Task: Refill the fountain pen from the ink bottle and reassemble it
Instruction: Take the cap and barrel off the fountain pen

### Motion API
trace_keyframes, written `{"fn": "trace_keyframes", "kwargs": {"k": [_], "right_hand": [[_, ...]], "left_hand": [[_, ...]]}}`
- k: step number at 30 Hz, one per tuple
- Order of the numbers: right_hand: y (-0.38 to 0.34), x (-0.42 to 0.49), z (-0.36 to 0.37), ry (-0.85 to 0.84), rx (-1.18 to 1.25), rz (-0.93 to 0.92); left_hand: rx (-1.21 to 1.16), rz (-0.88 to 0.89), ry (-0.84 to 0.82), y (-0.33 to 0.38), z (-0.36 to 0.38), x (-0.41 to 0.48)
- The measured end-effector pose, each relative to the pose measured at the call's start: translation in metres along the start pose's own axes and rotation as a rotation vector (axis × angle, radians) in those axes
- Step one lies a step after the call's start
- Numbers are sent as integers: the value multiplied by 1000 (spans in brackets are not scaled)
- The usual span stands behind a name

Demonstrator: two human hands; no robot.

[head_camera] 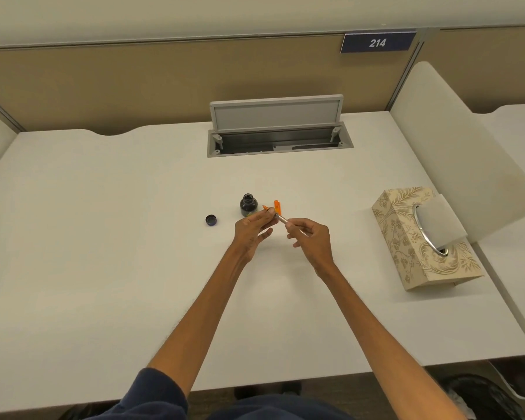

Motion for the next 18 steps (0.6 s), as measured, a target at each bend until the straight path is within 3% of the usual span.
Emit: {"fn": "trace_keyframes", "kwargs": {"k": [18], "right_hand": [[1,1,-1,10,73,11]], "left_hand": [[-16,0,17,0,4,0]]}}
Point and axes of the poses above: each hand's wrist, its own x-axis towards the middle knuckle, its own z-axis out of the palm, y = z × x, the point moved 8 cm from there along x, towards the middle knuckle, and after that the axes turned 15 degrees about -y, right-handed, at the moved point
